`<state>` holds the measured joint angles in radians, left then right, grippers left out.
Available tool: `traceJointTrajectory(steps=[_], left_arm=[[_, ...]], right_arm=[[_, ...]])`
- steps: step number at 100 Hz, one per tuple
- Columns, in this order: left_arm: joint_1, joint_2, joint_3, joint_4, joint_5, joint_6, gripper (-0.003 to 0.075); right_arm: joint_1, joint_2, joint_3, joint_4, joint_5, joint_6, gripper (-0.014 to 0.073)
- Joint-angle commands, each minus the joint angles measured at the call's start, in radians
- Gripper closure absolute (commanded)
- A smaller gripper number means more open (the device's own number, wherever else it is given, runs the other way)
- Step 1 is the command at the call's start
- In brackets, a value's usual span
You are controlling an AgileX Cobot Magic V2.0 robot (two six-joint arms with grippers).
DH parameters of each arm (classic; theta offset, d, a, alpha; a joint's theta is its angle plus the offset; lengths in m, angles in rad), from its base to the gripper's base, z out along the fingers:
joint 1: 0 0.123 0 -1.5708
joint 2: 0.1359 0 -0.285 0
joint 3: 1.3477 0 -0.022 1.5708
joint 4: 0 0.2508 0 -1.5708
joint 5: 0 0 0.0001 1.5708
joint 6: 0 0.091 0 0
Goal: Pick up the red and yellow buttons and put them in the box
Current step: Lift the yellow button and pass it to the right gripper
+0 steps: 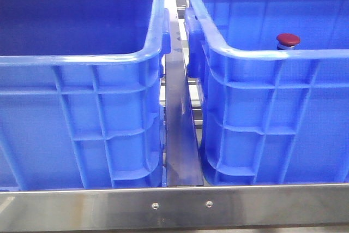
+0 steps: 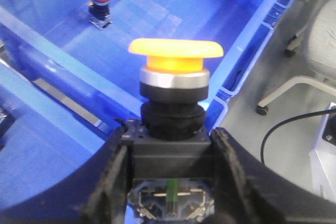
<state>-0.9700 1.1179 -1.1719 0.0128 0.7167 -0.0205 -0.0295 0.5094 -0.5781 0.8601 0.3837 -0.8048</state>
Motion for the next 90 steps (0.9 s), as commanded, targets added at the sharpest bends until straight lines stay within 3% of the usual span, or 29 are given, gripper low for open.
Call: traceJointTrajectory(steps=[1,15,29,43,60,90], left_arm=[[-0.009,-0.009,-0.029,0.001,-0.080,0.000,0.0739],[-0.009,-0.009,-0.029,0.001,-0.080,0.000,0.0739],[-0.009,-0.009,-0.029,0.001,-0.080,0.000,0.0739],[-0.009,-0.009,-0.029,0.001,-0.080,0.000,0.0739],[-0.009,-0.009,-0.029,0.001,-0.080,0.000,0.0739],[-0.009,-0.009,-0.029,-0.001,-0.080,0.000,0.0739]], right_arm=[[-0.008,0.001,-0.026,0.072,-0.018,-0.005,-0.0017],[-0.008,0.002,-0.039,0.247,0.107,-0.005,-0.0001],[-0.008,0.038,-0.080,0.467,0.342,-0.005,-0.0001],[-0.008,0.130,-0.144,0.601,0.573,-0.005,-0.0001],[-0.001,0.252,-0.209,0.638,0.712,-0.005,-0.0001],[0.116,0.431,-0.289,0.650,0.705,-0.005,-0.0001]])
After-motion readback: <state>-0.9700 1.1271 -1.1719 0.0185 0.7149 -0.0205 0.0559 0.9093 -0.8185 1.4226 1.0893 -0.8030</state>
